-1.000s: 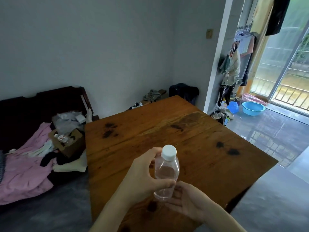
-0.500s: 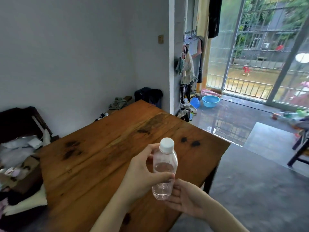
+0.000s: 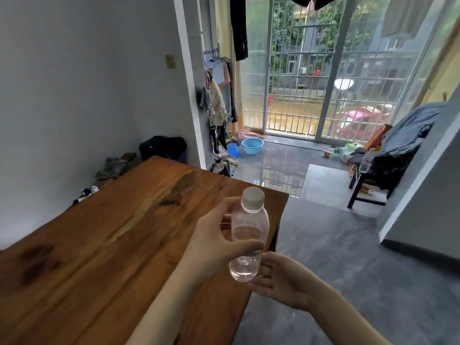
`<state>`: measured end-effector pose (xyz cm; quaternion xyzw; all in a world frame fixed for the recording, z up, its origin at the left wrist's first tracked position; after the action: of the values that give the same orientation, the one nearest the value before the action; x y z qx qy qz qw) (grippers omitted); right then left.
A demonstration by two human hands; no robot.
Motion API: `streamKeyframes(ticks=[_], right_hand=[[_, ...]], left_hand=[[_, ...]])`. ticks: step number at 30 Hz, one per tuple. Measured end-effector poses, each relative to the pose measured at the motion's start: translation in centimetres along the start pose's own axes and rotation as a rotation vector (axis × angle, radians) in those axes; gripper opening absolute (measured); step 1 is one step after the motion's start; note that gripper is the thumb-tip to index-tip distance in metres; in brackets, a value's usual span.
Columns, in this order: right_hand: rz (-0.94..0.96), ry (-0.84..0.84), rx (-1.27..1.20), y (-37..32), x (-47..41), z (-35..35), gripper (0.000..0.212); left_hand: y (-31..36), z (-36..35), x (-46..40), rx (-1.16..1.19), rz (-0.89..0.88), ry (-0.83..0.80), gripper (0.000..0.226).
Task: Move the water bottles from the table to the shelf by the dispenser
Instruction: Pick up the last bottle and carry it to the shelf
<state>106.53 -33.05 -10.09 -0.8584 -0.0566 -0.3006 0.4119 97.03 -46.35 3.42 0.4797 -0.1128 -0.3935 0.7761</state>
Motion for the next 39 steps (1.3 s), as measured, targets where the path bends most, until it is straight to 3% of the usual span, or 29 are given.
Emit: streamKeyframes(ticks=[12,27,39], right_hand=[[0.155,0.142,-0.198,0.1,7.9,6.0,0.027],[0.377,0.464,-0.354,0.4,26.0,23.5,0.023],[0.554,0.845,-0.641,8.4,39.3,31.0,0.024]], left_hand=[[6.1,-7.3,-1.0,0.038,-0.149,-0.175,0.065],[20.2,-28.0,0.9,0.193,-0.419,-0.493,0.066],[29.3,-43.0,8.0,0.287,-0.626,-0.974,0.070]])
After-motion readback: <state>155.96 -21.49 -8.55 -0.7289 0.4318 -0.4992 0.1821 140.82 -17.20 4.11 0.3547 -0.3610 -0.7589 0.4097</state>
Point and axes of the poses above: each hand's wrist, its own x-axis away from the middle knuckle, its own z-axis out of the back of the hand, y = z × x, the point moved 4 cm from there along -x, towards the middle knuckle, and after that the axes turned 3 degrees about z, right-handed, at the moved point
